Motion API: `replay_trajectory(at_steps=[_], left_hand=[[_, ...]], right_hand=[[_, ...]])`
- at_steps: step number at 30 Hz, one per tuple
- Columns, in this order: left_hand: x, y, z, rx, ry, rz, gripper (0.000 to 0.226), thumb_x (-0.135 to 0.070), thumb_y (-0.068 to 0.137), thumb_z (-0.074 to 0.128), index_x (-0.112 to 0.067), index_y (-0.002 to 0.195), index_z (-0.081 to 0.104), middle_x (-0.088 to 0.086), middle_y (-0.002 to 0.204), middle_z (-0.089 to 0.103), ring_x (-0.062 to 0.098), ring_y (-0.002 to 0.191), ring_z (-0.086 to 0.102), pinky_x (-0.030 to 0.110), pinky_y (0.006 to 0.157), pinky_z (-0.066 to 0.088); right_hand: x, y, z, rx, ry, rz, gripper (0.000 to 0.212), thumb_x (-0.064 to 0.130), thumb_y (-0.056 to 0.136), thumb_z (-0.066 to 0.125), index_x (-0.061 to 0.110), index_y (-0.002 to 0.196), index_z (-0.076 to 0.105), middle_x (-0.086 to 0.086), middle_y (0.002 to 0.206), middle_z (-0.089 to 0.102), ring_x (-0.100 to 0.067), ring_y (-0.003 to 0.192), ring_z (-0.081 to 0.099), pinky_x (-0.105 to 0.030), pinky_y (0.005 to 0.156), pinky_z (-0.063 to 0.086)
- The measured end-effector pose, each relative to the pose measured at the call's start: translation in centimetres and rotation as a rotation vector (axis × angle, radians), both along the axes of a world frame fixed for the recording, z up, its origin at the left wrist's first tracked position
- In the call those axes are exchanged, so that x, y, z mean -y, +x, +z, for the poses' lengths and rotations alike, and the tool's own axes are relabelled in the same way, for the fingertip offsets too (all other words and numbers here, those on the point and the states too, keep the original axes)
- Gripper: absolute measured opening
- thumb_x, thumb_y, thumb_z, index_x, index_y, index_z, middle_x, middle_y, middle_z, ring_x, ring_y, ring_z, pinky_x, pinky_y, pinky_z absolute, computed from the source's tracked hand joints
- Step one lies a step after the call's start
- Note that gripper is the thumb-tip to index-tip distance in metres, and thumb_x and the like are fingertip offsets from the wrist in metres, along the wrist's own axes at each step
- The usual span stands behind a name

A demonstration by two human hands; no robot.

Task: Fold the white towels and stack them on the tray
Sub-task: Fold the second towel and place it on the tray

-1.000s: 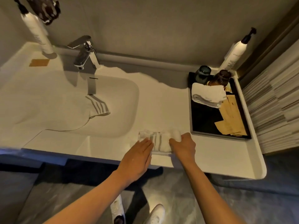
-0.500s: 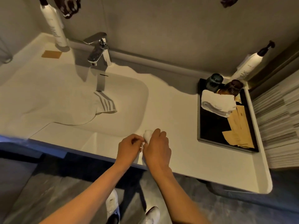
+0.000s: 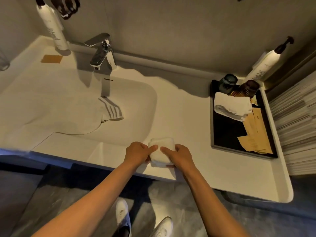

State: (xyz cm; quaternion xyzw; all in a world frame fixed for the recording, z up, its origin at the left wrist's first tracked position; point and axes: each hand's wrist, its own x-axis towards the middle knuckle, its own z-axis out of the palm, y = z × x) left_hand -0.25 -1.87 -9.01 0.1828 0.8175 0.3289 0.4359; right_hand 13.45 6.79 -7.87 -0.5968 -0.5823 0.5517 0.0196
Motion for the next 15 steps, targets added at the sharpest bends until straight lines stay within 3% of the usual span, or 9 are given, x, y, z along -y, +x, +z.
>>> replay_trajectory(at_steps=[3,5,7,10,13,15], left_hand=[[0.4,-0.2,0.3,0.063,-0.004,-0.011,0.047,-0.058,0.077,0.075,-0.011,0.073,0.071,0.008,0.077,0.077,0.022,0.075,0.073,0.041,0.086,0.06],[0.8,-0.3,1.4,0.236,0.089,-0.038,0.061,-0.064,0.069,0.078,-0.014,0.102,0.068,0.004,0.099,0.075,0.018,0.091,0.072,0.042,0.091,0.059],[0.9,-0.4,3.0,0.387,0.247,-0.133,0.07,-0.054,0.07,0.081,-0.019,0.127,0.061,-0.001,0.118,0.072,0.016,0.108,0.069,0.04,0.097,0.056],[0.9,-0.4,6.5,0.246,0.41,-0.255,0.046,-0.022,0.076,0.085,-0.024,0.118,0.067,-0.007,0.113,0.074,0.011,0.108,0.069,0.027,0.093,0.056],[0.1,-0.2,9.4,0.043,0.514,-0.371,0.043,-0.024,0.068,0.091,-0.025,0.105,0.069,-0.009,0.103,0.076,0.004,0.097,0.071,0.02,0.086,0.057],[-0.7,0.2,10.3,-0.033,0.525,-0.422,0.041,-0.028,0.065,0.092,-0.027,0.099,0.068,-0.012,0.097,0.077,0.0,0.09,0.07,0.017,0.079,0.056]], right_hand=[[-0.2,0.1,-0.3,-0.214,-0.126,-0.12,0.025,0.016,0.082,0.075,0.007,0.104,0.068,-0.014,0.104,0.072,-0.025,0.088,0.07,-0.041,0.075,0.062],[-0.2,1.1,0.7,-0.389,-0.156,-0.145,0.02,0.008,0.082,0.071,0.01,0.103,0.072,-0.017,0.108,0.074,-0.029,0.094,0.072,-0.045,0.086,0.059],[-0.2,2.0,2.7,-0.578,-0.222,-0.093,0.033,0.001,0.083,0.067,0.01,0.115,0.069,-0.014,0.112,0.074,-0.029,0.102,0.07,-0.043,0.091,0.056],[-0.3,3.3,5.8,-0.677,-0.181,-0.016,0.048,-0.011,0.08,0.063,0.013,0.122,0.063,-0.01,0.118,0.072,-0.026,0.109,0.068,-0.038,0.092,0.055],[-0.9,4.7,8.1,-0.637,0.015,0.018,0.05,-0.011,0.08,0.068,0.017,0.12,0.063,-0.003,0.118,0.072,-0.021,0.112,0.067,-0.035,0.095,0.054],[-1.2,5.6,9.0,-0.611,0.102,0.003,0.046,-0.01,0.079,0.07,0.018,0.115,0.065,0.002,0.112,0.074,-0.016,0.108,0.068,-0.028,0.09,0.055]])
